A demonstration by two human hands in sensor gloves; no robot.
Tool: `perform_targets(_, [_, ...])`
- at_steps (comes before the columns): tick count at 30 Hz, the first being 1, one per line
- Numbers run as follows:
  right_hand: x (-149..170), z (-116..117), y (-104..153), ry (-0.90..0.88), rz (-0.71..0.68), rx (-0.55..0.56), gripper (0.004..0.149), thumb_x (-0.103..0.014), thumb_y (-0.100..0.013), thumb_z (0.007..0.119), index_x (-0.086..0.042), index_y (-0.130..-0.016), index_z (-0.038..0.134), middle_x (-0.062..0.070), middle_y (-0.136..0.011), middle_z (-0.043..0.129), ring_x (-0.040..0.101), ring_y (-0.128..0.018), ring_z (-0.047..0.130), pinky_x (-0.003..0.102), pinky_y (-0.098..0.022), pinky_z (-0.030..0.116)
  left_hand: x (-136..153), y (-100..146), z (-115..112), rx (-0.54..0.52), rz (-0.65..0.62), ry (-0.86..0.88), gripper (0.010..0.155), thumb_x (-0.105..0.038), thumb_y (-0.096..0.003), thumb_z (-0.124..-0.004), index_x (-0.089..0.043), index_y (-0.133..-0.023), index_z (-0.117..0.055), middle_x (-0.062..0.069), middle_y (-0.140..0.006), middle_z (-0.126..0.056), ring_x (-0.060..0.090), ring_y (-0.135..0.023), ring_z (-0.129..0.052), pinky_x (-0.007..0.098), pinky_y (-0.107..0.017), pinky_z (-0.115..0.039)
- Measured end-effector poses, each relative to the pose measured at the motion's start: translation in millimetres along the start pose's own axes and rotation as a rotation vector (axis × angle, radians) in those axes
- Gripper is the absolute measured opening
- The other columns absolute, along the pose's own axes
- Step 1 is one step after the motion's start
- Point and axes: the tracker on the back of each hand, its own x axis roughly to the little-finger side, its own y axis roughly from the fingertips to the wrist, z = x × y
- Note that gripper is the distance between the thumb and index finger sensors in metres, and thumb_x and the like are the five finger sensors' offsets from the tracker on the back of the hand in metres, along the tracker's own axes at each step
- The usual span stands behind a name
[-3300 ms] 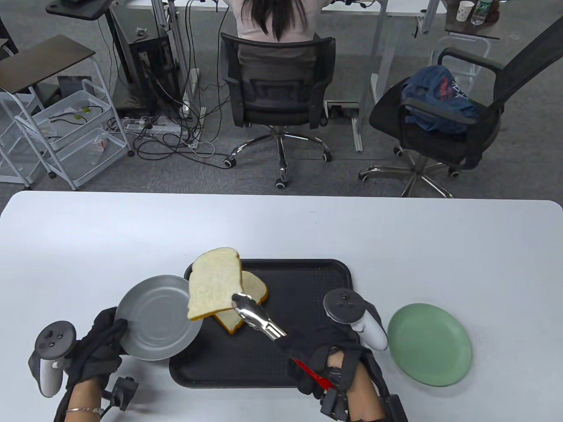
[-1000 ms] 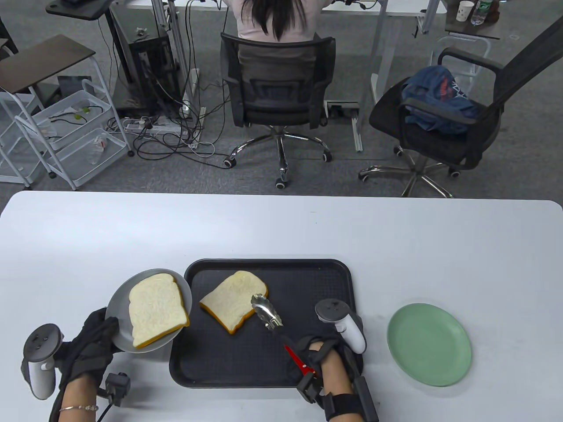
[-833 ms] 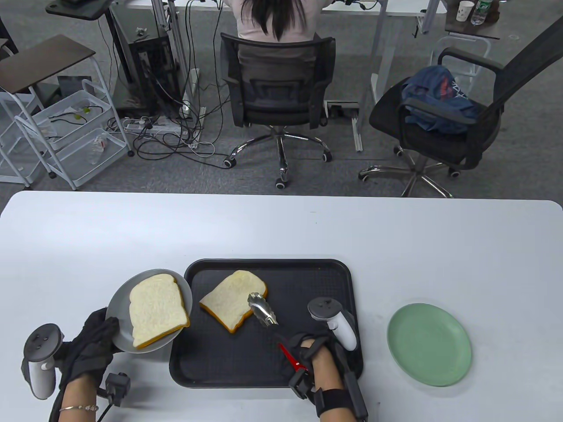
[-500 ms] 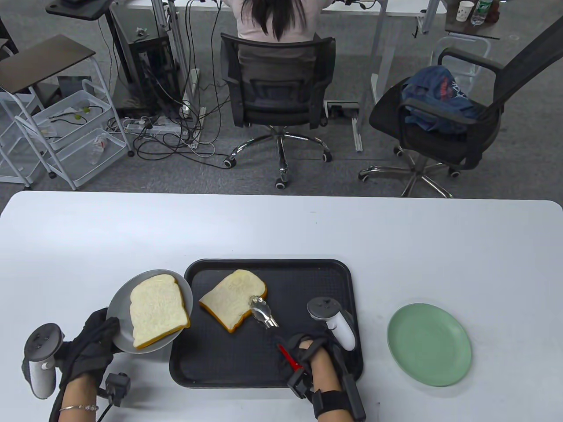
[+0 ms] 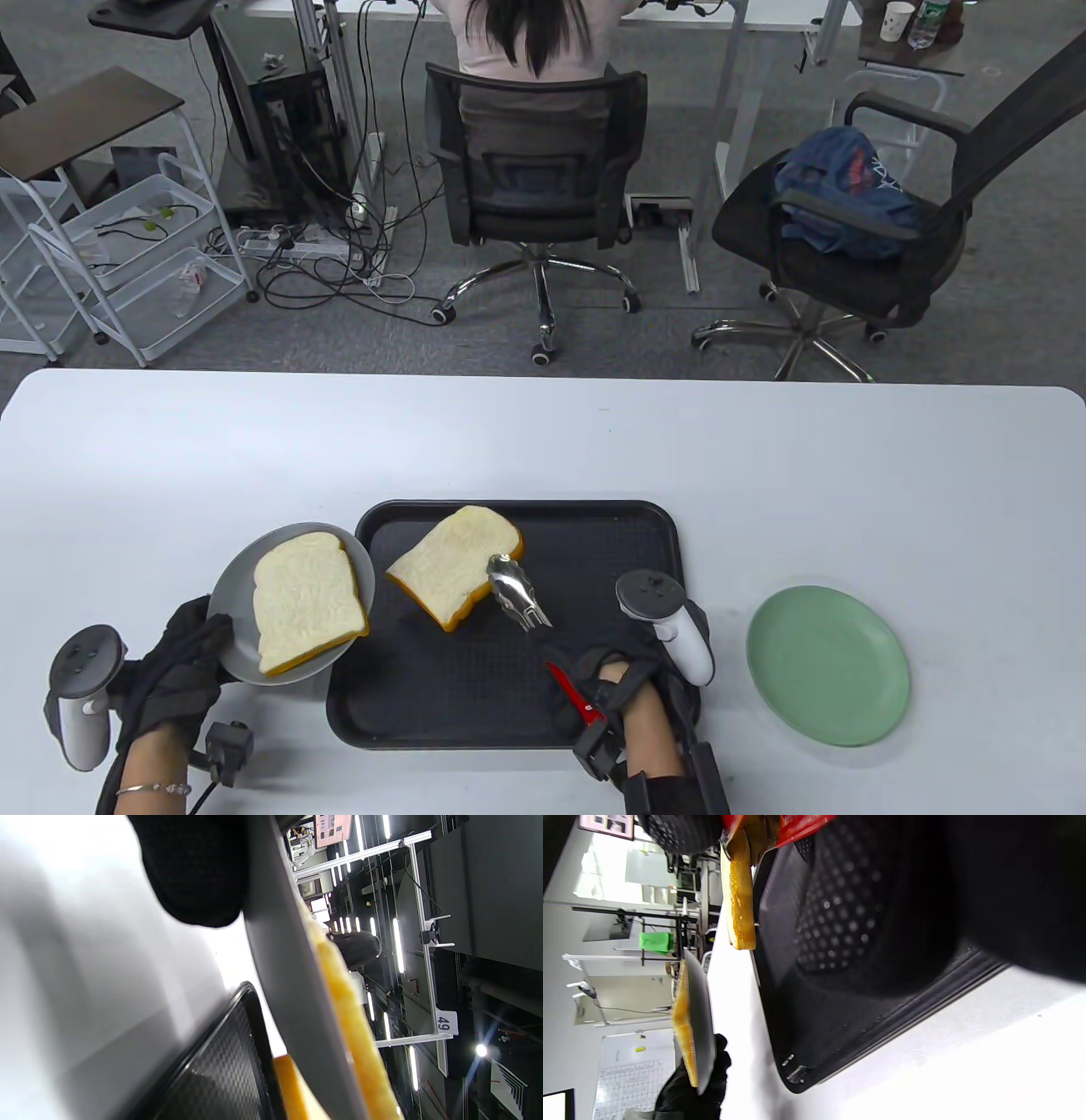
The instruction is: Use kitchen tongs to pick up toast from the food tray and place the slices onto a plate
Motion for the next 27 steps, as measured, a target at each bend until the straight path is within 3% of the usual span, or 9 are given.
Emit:
perform_targets(8, [-32.6, -9.2, 38.1, -0.016, -0.097, 0.073, 0.072, -0.052, -0.05, 0.068, 0.013, -0.083, 0.063, 0.029, -0.045, 0.097, 0.029, -0.01, 0.103, 0.043, -0.002, 0.092, 0.4, -0.7, -1.8, 0.013, -0.008, -0.001, 0.055, -0.02, -0.0704, -0.059, 0.006, -0.115, -0.042, 0.024, -0.097, -0.079, 0.028, -0.061, -0.102, 0.02, -0.043, -0.098])
perform_targets(14, [-59.7, 5.3, 50.5, -0.002, -0.158, 0.042, 0.073, -0.052, -0.05, 0.068, 0.013, -0.083, 0.063, 0.029, -0.045, 0.097, 0.03, -0.01, 0.103, 0.043, -0.002, 0.092, 0.8, -1.0, -2.6, 0.017, -0.011, 0.0, 0.055, -0.02, -0.0704, -0.059, 0.006, -0.115, -0.042, 0.024, -0.097, -0.08, 0.028, -0.061, -0.102, 0.021, -0.043, -0.098])
perform_targets(20, [-87.1, 38.0, 44.2, 0.041, -0.19, -0.058, 0.073, -0.052, -0.05, 0.068, 0.013, -0.083, 0.063, 0.029, -0.045, 0.097, 0.03, -0.01, 0.103, 0.043, -0.002, 0.092, 2.0, -2.9, -3.8, 0.03, -0.022, -0.001, 0.055, -0.02, -0.0704, -0.059, 0.006, -0.115, -0.042, 0.024, -0.097, -0.08, 0.028, -0.062, -0.102, 0.021, -0.043, -0.097])
perform_targets(27, [-92.4, 73.9, 22.7, 0.096, -0.156, -0.164, 0.074, -0.053, -0.05, 0.067, 0.013, -0.083, 0.062, 0.029, -0.045, 0.097, 0.028, -0.01, 0.103, 0.042, -0.002, 0.092, 2.7, -3.2, -4.0, 0.034, -0.024, 0.002, 0.055, -0.02, -0.0705, -0.059, 0.006, -0.116, -0.041, 0.024, -0.097, -0.079, 0.028, -0.062, -0.102, 0.021, -0.043, -0.097])
